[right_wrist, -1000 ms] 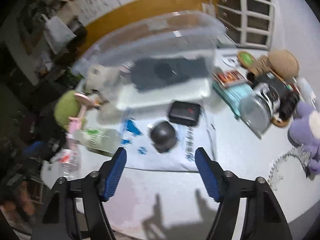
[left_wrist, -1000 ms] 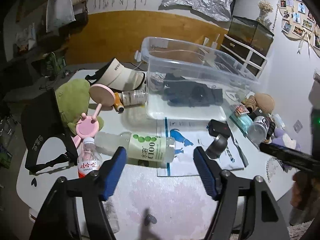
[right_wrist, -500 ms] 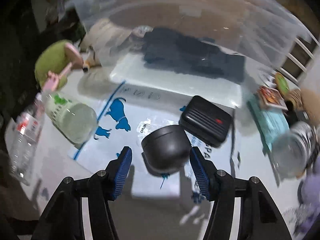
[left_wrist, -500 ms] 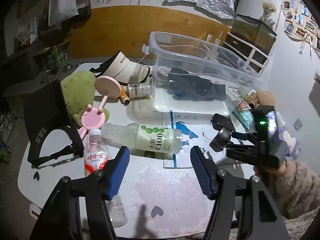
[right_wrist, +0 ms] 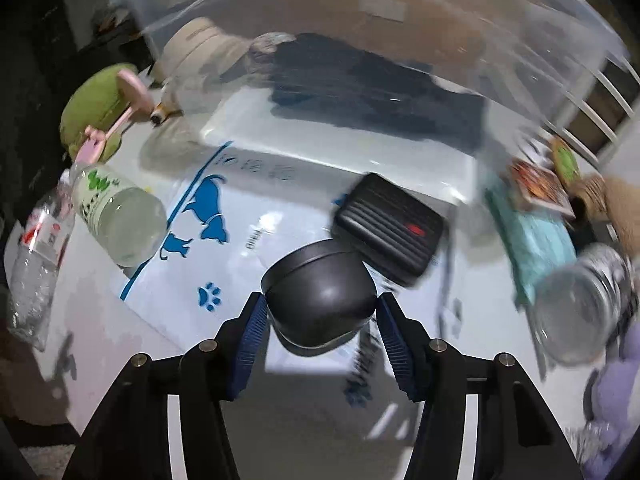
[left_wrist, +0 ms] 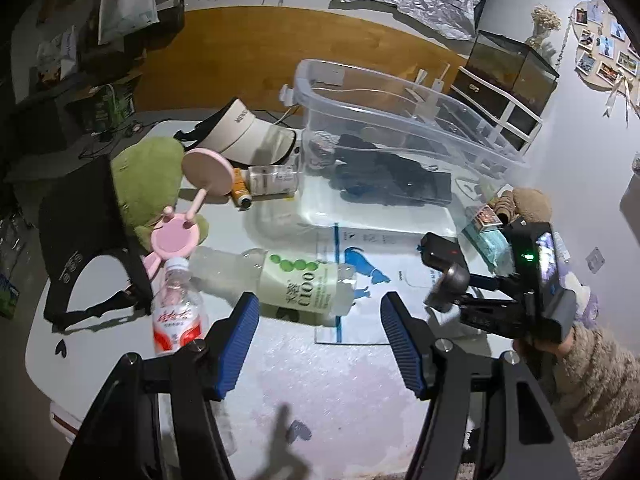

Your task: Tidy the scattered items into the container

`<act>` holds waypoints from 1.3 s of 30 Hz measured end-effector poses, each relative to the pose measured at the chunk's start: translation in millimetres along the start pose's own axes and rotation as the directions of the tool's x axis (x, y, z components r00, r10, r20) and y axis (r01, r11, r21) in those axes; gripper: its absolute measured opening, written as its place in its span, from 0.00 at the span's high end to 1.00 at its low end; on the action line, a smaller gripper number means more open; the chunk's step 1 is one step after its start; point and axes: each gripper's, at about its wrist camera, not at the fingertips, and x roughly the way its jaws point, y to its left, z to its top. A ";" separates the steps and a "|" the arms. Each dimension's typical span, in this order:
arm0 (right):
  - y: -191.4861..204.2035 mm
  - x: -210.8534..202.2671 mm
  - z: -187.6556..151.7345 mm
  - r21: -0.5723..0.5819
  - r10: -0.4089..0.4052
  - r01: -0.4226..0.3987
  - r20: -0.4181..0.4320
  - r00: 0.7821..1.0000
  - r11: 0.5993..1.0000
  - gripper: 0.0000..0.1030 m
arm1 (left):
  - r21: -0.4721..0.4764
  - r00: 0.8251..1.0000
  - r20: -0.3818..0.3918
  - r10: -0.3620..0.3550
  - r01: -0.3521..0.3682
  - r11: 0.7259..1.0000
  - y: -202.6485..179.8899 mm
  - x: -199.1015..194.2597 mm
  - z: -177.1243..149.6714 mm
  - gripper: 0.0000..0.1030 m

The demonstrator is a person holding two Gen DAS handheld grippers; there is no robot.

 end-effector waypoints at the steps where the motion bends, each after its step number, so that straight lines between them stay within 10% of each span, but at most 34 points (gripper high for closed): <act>1: -9.6 -4.7 -3.1 0.027 -0.013 0.013 0.006 1.000 1.000 0.44 | 0.003 1.000 -0.002 -0.005 0.005 1.000 -2.0 2.3 1.2 0.39; 13: -124.2 -4.7 -35.9 0.353 -0.111 0.095 0.027 0.993 0.931 0.47 | 0.098 0.998 -0.030 -0.059 0.062 0.993 -38.9 24.4 18.3 0.39; 25: -142.7 -19.6 -59.1 0.430 -0.099 0.078 0.026 0.995 0.899 0.47 | 0.127 0.995 -0.045 -0.085 0.090 0.988 -56.2 38.1 25.6 0.39; 36: -180.6 -58.0 -85.6 0.615 -0.161 0.089 0.063 0.985 0.783 0.47 | 0.118 0.994 -0.050 -0.101 0.106 0.987 -55.8 42.6 24.7 0.39; 39: -175.3 -59.7 -74.9 0.580 -0.150 0.081 0.070 0.986 0.810 0.67 | 0.122 0.993 -0.051 -0.107 0.112 0.986 -56.9 43.2 24.8 0.39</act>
